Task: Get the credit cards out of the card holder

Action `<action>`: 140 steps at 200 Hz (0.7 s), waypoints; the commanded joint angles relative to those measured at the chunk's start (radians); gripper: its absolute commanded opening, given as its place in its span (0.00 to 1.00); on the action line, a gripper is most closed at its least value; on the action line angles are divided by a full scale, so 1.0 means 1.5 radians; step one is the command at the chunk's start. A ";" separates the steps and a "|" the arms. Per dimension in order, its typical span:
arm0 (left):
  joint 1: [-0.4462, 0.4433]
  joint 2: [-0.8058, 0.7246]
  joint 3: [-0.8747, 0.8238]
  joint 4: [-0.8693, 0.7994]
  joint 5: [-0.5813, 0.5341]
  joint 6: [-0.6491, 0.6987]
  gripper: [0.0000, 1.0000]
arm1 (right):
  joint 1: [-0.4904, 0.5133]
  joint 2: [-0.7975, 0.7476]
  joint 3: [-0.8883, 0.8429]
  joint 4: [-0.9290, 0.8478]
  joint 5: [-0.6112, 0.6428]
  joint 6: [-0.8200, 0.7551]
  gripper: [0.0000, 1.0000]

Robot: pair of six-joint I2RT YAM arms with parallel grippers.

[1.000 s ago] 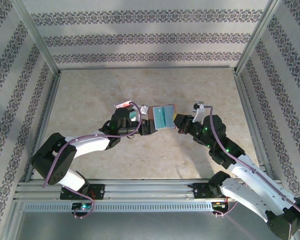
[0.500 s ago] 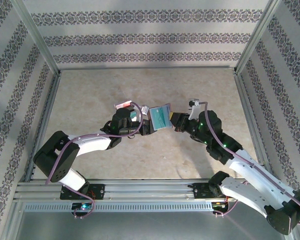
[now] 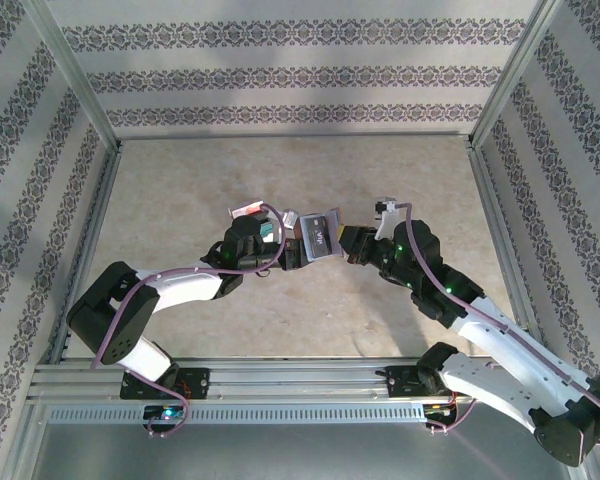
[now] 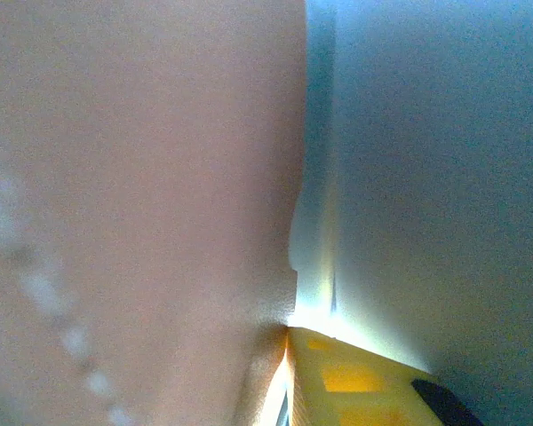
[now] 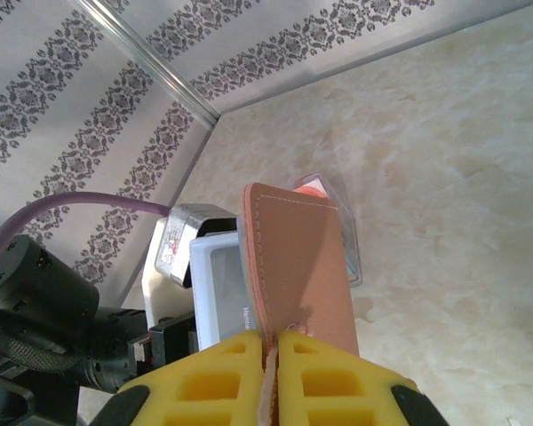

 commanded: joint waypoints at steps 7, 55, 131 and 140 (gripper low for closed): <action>-0.010 -0.022 0.009 0.001 0.004 0.025 0.21 | -0.010 -0.026 -0.014 0.017 0.014 0.002 0.00; -0.010 -0.021 0.009 0.016 0.007 0.023 0.21 | -0.037 -0.032 -0.033 0.056 -0.041 0.015 0.02; -0.011 -0.025 0.010 0.032 0.014 0.022 0.20 | -0.079 -0.028 -0.070 0.108 -0.112 0.045 0.08; -0.010 -0.025 0.009 0.034 0.014 0.022 0.20 | -0.080 -0.025 -0.071 0.108 -0.114 0.045 0.09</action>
